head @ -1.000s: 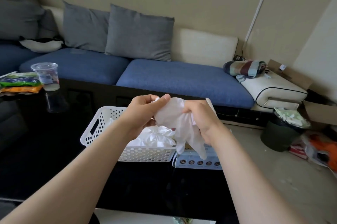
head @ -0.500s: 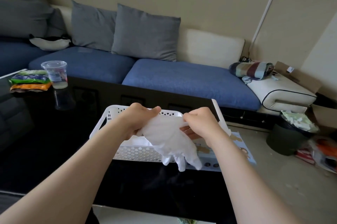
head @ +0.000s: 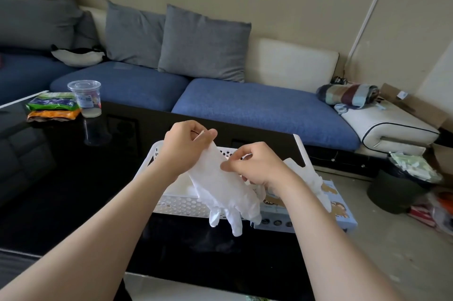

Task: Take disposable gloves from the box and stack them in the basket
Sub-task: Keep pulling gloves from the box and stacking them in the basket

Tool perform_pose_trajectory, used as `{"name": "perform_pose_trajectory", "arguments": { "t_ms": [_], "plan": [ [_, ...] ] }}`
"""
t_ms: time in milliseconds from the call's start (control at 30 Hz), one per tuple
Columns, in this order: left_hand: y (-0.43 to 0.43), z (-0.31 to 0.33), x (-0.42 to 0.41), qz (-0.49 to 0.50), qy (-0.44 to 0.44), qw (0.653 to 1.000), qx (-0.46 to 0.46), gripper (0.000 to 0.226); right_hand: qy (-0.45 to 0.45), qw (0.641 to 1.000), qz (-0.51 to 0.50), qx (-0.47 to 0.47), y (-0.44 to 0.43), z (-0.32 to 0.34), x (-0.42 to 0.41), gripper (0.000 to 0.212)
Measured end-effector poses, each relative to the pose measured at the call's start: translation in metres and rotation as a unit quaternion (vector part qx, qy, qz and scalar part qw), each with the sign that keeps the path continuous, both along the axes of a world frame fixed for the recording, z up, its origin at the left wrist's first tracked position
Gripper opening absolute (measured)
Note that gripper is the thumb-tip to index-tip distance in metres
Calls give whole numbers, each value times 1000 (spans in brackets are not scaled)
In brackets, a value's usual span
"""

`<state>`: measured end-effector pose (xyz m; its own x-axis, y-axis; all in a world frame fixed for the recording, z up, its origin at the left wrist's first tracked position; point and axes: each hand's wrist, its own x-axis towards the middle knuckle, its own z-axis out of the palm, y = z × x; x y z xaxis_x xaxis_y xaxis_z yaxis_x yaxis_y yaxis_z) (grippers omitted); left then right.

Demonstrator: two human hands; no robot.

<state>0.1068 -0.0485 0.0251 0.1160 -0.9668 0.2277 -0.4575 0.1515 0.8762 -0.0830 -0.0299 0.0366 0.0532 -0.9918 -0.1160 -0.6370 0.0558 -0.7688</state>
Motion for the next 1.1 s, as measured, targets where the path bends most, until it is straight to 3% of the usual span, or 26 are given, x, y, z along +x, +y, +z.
{"name": "perform_pose_trajectory", "arguments": {
  "t_ms": [100,200,333,433,567,700,800,933,1100],
  "plan": [
    [0,0,0,35,-84,995,-36,35,-61,998,1,-2,1,2,-3,22],
    [1,-1,2,31,-108,992,-50,38,-135,991,-2,16,-1,2,-8,24],
    [6,4,-2,3,-109,991,-83,37,-107,991,47,68,1,0,-17,34],
    [9,9,-6,-37,-58,994,-85,36,-104,987,96,79,6,2,-18,20],
    [12,9,-7,-134,77,987,-44,38,-146,984,83,60,8,6,-23,17],
    [16,13,-14,-177,171,969,1,22,-206,973,64,79,12,9,-30,11],
    [15,11,-21,-166,166,971,30,15,-177,978,37,104,18,15,-41,44],
    [10,3,-30,-124,96,986,53,8,-16,999,-46,8,8,5,-48,26],
    [-2,-9,-16,-84,6,995,51,13,142,969,-122,-164,-3,-16,-29,14]
  ]
}}
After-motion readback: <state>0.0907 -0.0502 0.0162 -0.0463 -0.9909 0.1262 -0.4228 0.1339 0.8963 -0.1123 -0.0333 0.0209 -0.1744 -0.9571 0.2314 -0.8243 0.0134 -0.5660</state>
